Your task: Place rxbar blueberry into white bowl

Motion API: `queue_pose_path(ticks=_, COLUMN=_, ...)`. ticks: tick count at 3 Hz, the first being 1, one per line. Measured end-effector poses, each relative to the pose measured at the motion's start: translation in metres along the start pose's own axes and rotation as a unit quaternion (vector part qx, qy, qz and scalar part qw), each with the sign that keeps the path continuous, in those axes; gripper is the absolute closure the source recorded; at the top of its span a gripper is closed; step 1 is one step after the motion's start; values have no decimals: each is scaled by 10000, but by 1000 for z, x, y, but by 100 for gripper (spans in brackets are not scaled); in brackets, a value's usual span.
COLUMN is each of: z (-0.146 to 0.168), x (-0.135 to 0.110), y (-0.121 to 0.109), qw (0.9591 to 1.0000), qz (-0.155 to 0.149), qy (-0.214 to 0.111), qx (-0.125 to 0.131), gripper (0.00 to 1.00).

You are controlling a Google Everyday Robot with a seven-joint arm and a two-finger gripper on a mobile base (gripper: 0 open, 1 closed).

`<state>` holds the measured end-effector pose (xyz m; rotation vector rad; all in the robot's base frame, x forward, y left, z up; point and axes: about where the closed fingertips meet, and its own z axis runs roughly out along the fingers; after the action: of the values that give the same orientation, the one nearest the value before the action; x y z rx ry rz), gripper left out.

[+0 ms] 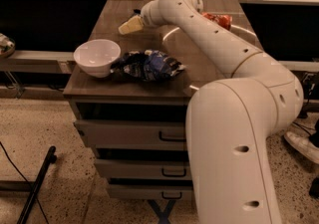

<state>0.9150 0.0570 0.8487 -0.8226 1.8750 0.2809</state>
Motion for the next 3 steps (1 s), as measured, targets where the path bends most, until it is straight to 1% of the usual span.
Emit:
queue_pose_path(ticks=1, z=9, x=3, y=2, qw=9998, qz=165, qy=-57, qx=-48, gripper=0)
queue_pose_path(ticks=2, z=14, x=2, y=9, qw=9991, qz=384, qy=-137, qx=-150, gripper=2)
queue_pose_path(ticks=3, z=15, x=1, y=15, qw=9984, qz=472, qy=-188, qx=-263, gripper=33)
